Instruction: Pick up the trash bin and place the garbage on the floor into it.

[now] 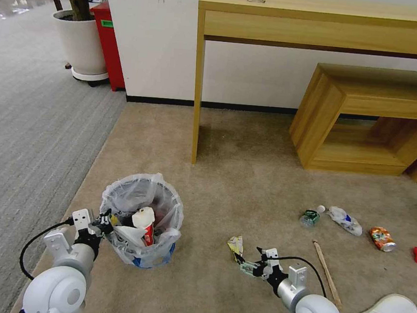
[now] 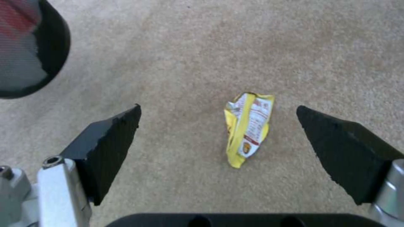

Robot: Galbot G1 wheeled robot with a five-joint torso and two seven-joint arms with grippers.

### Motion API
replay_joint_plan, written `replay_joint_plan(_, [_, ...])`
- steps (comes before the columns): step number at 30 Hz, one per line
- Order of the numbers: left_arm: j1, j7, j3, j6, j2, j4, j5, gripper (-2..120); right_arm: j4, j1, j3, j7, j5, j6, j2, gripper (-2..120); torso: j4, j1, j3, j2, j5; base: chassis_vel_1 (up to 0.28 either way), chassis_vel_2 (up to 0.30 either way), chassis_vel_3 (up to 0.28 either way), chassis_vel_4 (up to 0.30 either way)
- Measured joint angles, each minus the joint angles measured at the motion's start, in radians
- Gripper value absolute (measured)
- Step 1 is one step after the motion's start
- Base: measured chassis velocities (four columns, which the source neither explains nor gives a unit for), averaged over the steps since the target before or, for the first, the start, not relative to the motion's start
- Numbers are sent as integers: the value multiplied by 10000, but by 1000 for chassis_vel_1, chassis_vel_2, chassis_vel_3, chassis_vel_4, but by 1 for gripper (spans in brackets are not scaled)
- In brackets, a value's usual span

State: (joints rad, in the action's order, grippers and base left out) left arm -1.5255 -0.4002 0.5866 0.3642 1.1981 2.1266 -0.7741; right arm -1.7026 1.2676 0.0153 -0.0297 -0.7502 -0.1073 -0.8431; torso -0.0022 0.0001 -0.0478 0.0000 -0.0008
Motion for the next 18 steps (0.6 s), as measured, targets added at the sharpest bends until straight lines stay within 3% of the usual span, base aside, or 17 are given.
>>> replay_joint_plan(18, [-96,-20,24,4,14,291,-25,1,1153,-530,-362,-350,333,19,-321,88,0,0,0,0,0,0,0,0,0])
